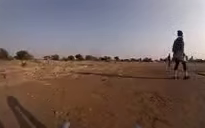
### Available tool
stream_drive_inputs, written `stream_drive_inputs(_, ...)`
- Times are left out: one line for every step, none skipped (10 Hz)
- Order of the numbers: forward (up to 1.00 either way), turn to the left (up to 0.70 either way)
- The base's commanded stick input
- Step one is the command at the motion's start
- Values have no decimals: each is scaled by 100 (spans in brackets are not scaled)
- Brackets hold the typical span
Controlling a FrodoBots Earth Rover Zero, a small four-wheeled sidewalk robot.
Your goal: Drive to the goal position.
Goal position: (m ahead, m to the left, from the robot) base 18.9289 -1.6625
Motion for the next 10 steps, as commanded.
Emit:
stream_drive_inputs(50, 0)
stream_drive_inputs(50, 0)
stream_drive_inputs(50, 0)
stream_drive_inputs(50, 0)
stream_drive_inputs(50, 0)
stream_drive_inputs(50, 0)
stream_drive_inputs(50, -5)
stream_drive_inputs(50, -24)
stream_drive_inputs(50, -38)
stream_drive_inputs(50, -50)
